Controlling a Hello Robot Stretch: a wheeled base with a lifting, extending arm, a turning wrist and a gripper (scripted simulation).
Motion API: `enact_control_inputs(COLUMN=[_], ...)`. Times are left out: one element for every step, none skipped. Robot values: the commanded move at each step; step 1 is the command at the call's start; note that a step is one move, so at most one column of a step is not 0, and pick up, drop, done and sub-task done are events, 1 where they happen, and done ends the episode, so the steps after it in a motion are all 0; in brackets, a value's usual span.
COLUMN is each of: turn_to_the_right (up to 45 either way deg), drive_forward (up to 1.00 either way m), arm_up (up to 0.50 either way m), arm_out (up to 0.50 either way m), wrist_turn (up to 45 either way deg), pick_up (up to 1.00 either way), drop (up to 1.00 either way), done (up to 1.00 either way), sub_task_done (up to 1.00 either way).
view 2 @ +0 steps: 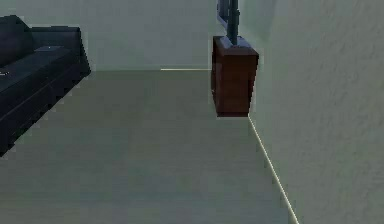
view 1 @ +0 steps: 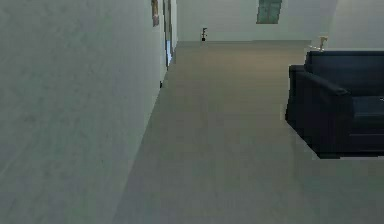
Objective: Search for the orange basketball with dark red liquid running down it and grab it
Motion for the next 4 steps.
enact_control_inputs(turn_to_the_right=[0.0, 0.0, 0.0, 0.0], drive_forward=[1.00, 1.00, 1.00, 1.00], arm_up=[0.00, 0.00, 0.00, 0.00], arm_out=[0.00, 0.00, 0.00, 0.00], wrist_turn=[0.0, 0.0, 0.0, 0.0], pick_up=[0.00, 0.00, 0.00, 0.00], drop=[0.00, 0.00, 0.00, 0.00], done=[0.00, 0.00, 0.00, 0.00], sub_task_done=[0.00, 0.00, 0.00, 0.00])
